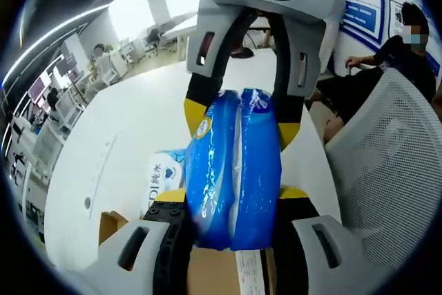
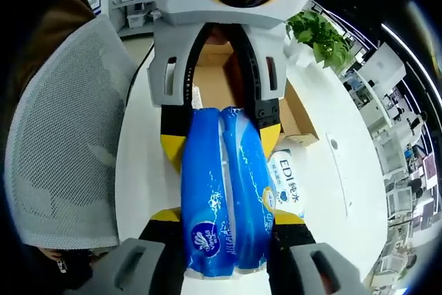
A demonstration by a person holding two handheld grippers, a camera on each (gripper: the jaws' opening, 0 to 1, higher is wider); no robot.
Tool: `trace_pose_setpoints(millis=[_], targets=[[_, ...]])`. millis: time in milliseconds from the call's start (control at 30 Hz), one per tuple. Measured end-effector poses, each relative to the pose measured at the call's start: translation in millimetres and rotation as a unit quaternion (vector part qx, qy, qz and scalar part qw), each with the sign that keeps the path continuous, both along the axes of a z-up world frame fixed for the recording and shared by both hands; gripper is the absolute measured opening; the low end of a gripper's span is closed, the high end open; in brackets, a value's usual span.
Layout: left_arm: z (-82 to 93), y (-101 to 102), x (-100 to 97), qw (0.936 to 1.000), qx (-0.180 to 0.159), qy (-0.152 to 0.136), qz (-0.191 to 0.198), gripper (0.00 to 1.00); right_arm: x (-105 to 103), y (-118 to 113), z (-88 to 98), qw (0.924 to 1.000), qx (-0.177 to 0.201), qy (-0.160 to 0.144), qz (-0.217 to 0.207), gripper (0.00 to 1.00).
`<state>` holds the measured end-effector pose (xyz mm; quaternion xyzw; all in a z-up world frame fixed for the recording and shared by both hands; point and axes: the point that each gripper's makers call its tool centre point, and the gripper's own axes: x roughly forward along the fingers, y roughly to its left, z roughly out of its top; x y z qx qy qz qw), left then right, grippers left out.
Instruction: Operate the shoe box by opening the lid, removing the specified soft item, and placing it in the target area until the item is outside and the box remains undamaged.
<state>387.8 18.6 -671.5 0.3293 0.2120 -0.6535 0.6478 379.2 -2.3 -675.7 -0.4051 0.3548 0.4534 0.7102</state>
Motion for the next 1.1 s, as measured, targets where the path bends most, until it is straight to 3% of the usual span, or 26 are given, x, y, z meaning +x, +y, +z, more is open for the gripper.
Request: trace_pose_setpoints(millis=[433, 1100], targets=[[-2.5, -39, 8.1, 0.9999, -0.011, 0.002, 0.003, 0.44, 9, -38, -3.4, 0.9997, -0.015, 0.017, -0.002, 0.43], [-11.1, -82, 25.5, 0.9998, -0.017, 0.007, 0.001, 0.43, 27, -84, -11.8, 0.9992, -0.029, 0.025, -0.005, 0.42]])
